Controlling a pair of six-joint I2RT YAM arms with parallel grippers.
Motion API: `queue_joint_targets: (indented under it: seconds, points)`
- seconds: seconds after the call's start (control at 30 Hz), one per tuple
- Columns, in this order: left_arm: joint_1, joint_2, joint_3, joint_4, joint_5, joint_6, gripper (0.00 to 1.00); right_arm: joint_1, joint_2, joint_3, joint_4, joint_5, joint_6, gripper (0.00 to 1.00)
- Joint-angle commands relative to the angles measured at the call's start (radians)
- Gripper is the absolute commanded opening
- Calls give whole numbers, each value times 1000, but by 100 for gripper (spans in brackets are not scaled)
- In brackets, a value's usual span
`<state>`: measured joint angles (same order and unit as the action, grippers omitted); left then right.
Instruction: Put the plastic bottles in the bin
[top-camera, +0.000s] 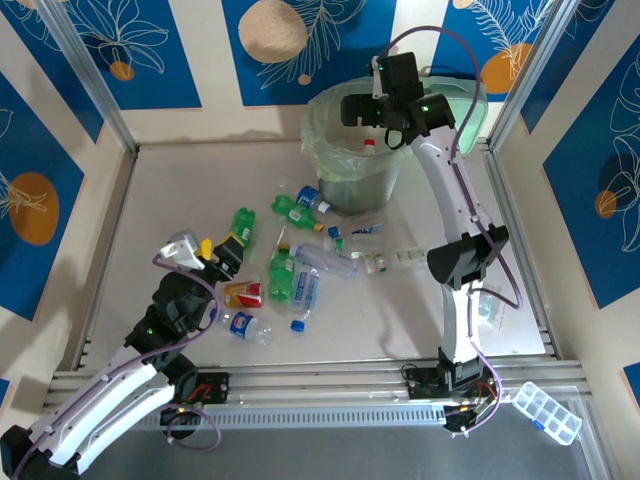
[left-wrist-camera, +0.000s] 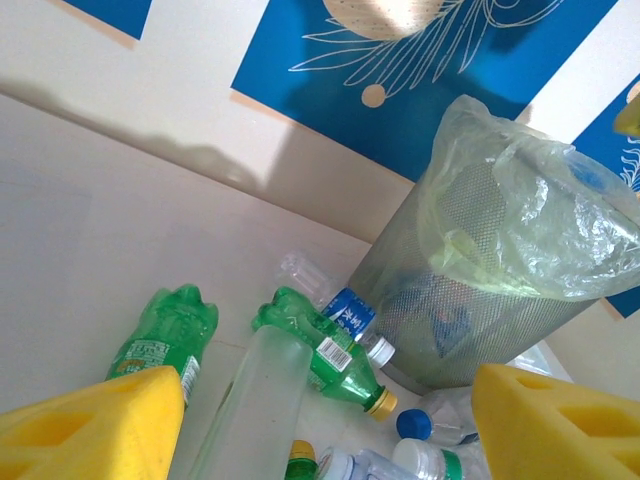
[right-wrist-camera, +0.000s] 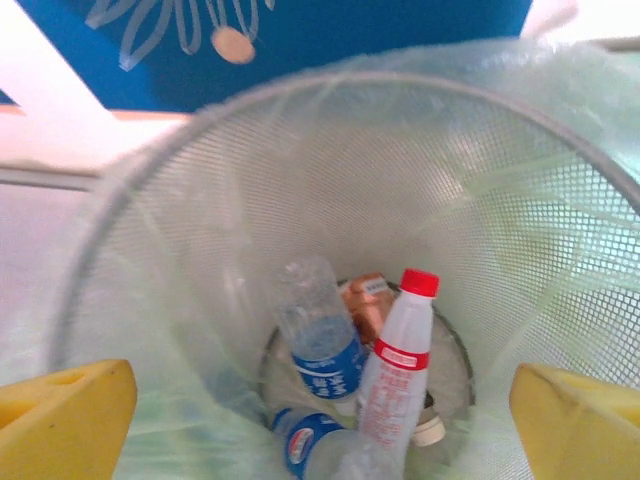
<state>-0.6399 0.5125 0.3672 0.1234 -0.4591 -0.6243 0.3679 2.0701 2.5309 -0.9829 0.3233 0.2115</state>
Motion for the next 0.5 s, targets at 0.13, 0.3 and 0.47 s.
queue_joint_targets:
  seconds: [0.13,0.3,0.47]
  points:
    - [-6,3,11,-11,-7,-9,76,122,-277,-236,156,-53,65,94]
    - [-6,24,44,-63,-10,-24,77,265,-533,-603,360,-27,55,93]
    - [-5,57,119,-173,27,-92,78,393,-757,-952,500,12,55,91]
